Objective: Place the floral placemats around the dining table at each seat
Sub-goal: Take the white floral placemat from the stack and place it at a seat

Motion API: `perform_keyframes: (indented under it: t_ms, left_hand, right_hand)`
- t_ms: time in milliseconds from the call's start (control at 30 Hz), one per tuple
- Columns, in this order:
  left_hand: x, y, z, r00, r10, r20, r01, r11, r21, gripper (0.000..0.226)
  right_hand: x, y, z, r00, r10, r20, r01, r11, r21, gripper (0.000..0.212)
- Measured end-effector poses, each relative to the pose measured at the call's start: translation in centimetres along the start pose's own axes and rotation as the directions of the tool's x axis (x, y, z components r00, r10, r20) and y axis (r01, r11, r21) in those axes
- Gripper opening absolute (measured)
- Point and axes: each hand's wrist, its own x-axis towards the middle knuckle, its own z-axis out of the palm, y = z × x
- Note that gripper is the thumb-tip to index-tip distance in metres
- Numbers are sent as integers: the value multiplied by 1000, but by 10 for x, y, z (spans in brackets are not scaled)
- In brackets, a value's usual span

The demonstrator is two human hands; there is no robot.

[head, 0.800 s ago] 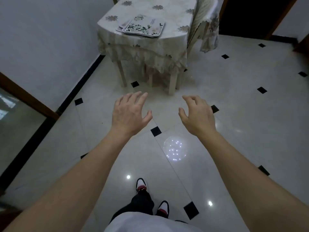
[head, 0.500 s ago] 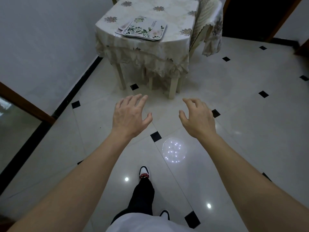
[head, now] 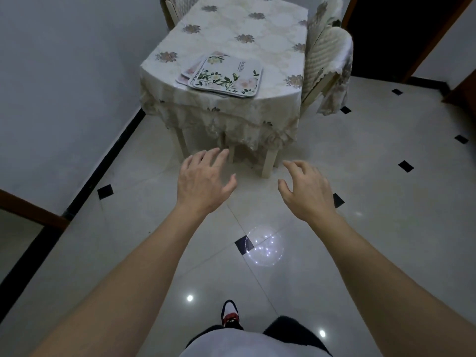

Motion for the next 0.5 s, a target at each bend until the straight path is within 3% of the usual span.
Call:
perform_keyframes:
  t_ms: [500]
  left_hand:
    - [161, -13, 55, 999, 24, 28, -24, 1000, 2, 65]
  right_hand:
    - [165, 31, 26, 1000, -16, 14, 16, 1000, -5, 48]
